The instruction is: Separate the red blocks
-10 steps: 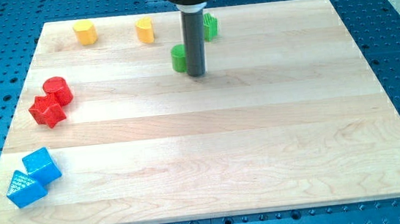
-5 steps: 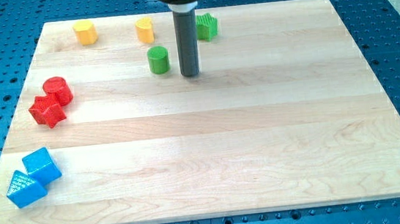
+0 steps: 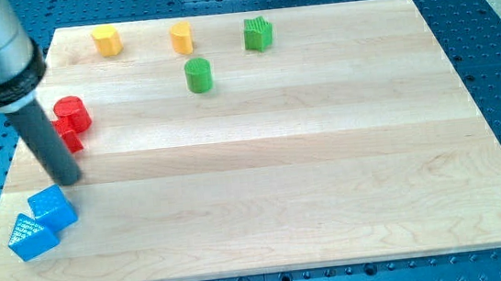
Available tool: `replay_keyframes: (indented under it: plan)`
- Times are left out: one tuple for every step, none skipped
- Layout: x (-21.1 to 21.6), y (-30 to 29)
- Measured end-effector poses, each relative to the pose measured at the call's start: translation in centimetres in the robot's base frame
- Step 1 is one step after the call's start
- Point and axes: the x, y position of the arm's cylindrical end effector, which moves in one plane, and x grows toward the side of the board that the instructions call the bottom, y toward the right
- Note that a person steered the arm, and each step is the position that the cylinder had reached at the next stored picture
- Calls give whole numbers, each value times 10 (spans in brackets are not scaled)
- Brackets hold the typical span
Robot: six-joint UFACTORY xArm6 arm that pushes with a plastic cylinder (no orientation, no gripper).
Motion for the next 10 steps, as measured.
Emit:
replay_keyframes:
  plan:
    - [-6, -61]
    - [-49, -55]
    - [-67, -16]
    - [-68, 61]
    - [-62, 58]
    - [-63, 1]
    - [-84, -25]
    - [-108, 1]
    - [-108, 57]
    - [-104, 55]
